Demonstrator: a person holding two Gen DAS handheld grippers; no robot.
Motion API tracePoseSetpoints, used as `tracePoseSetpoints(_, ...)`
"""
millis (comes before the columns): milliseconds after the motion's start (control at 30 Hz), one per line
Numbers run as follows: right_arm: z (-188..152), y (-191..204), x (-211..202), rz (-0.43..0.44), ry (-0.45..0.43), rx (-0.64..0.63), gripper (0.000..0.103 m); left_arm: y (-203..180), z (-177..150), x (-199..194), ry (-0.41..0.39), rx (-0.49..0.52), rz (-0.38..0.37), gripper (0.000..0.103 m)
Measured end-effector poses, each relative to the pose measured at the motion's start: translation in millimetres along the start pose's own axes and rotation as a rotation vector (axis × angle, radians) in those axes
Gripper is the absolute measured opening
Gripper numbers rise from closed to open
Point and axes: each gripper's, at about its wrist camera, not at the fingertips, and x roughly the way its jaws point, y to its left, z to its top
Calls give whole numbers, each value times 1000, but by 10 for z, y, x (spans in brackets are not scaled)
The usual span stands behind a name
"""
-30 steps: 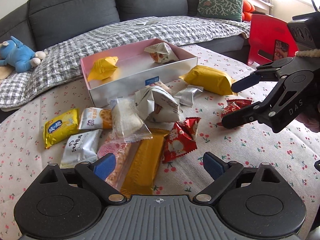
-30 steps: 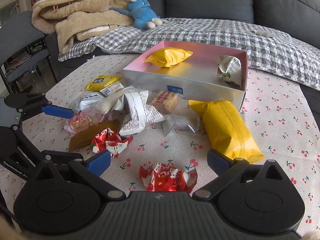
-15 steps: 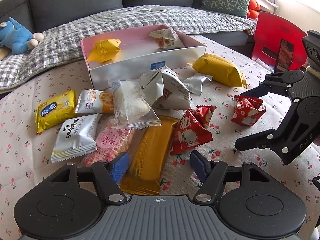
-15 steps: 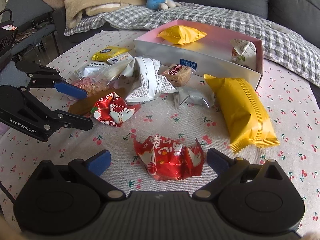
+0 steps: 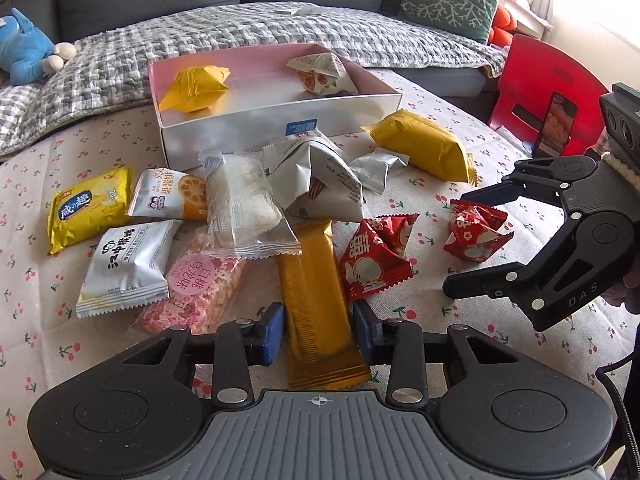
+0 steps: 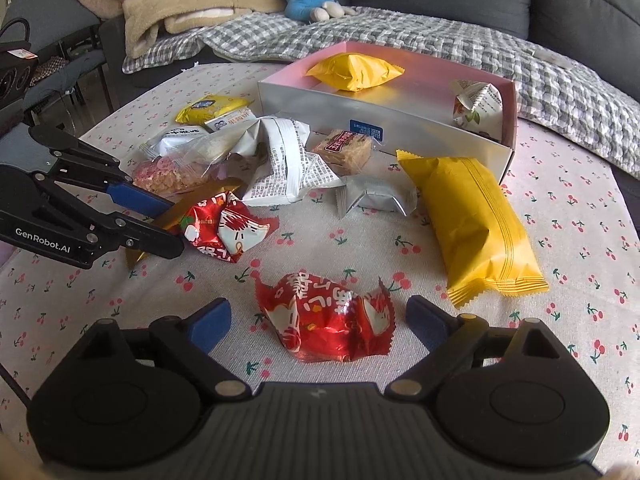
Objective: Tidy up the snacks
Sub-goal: 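Grasp the golden bar with the left tool while the right tool approaches a red candy packet, then grasp the red candy packet with the right tool while the left tool lifts the golden bar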
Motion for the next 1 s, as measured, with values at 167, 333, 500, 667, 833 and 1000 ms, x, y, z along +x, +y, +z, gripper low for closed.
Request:
tracePoseSetpoints(167, 35, 6, -26, 1, -15, -15, 63, -41, 9, -17, 11, -3, 14, 28)
tracePoseSetpoints(333, 48, -39, -61, 16, -16, 12, 49, -81, -1, -50, 19, 8, 29, 28)
tracePoseSetpoints(500, 57, -28, -108, 20, -33, 8, 49, -112, -21, -110, 17, 19, 30, 28)
tracePoseSetpoints(667, 113, -37, -182, 24, -69, 20, 48, -154, -3, -222, -9, 31, 29, 28)
tracePoseSetpoints(833, 176, -106, -241, 25, -101, 52, 48, -198, 37, -338, -43, 38, 24, 28)
tracePoseSetpoints(1000, 263, -137, -272, 18, -129, 70, 49, -233, 102, -424, -74, 40, 23, 28)
